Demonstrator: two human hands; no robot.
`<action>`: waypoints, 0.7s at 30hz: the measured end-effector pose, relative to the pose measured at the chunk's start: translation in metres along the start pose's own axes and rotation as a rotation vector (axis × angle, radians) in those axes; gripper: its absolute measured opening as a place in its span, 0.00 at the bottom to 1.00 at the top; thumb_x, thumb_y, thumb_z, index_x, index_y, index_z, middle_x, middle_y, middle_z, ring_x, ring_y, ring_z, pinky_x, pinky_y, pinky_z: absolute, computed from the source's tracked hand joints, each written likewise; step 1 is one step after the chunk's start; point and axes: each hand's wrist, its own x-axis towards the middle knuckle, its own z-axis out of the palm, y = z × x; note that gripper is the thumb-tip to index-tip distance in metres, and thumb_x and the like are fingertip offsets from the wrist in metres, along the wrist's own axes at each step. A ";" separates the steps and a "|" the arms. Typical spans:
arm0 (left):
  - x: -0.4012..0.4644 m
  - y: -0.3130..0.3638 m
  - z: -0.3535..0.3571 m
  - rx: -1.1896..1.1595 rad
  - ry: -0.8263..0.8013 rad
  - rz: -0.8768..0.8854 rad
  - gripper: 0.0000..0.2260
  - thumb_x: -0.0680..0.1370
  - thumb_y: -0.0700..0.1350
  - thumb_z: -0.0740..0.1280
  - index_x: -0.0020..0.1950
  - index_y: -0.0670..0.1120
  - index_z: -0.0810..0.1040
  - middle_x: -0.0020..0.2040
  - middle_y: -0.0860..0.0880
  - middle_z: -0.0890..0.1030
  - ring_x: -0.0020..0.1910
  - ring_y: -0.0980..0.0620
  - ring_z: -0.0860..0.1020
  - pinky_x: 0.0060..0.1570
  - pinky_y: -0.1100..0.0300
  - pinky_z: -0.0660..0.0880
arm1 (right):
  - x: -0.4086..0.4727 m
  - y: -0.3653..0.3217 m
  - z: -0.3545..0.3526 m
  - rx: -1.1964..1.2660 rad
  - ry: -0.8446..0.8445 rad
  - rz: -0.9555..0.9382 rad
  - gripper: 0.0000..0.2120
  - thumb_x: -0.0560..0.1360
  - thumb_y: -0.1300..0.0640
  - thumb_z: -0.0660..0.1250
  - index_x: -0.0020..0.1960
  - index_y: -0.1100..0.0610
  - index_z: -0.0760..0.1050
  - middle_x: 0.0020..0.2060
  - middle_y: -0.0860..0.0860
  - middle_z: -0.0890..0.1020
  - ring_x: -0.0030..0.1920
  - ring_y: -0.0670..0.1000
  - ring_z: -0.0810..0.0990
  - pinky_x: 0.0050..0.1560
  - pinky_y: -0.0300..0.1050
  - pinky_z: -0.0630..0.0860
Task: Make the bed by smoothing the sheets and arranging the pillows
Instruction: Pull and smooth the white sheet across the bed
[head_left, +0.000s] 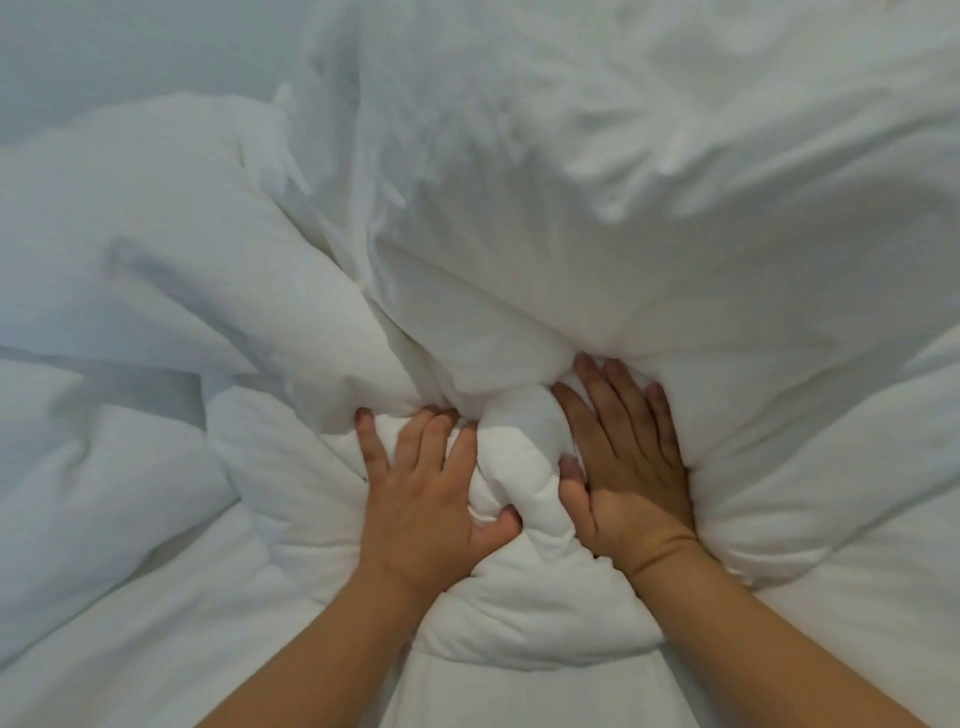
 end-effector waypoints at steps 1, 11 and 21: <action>0.000 0.000 0.000 -0.002 0.006 -0.005 0.32 0.67 0.67 0.63 0.58 0.44 0.79 0.56 0.44 0.78 0.61 0.43 0.74 0.68 0.28 0.49 | 0.000 -0.001 0.000 0.001 0.005 -0.007 0.31 0.70 0.51 0.55 0.71 0.59 0.70 0.73 0.58 0.66 0.74 0.56 0.59 0.77 0.48 0.41; -0.019 0.005 -0.013 0.125 0.008 -0.008 0.27 0.74 0.65 0.59 0.56 0.43 0.79 0.50 0.46 0.79 0.53 0.43 0.77 0.70 0.34 0.55 | -0.012 -0.011 -0.025 -0.049 -0.034 0.025 0.27 0.72 0.51 0.56 0.69 0.59 0.72 0.71 0.58 0.70 0.73 0.56 0.64 0.76 0.53 0.50; 0.032 -0.013 -0.192 -0.074 0.339 -0.294 0.23 0.82 0.58 0.51 0.47 0.46 0.80 0.46 0.41 0.83 0.45 0.38 0.80 0.39 0.53 0.71 | -0.007 0.000 -0.187 0.098 0.060 -0.204 0.24 0.77 0.45 0.58 0.68 0.57 0.72 0.65 0.55 0.75 0.64 0.54 0.73 0.68 0.46 0.63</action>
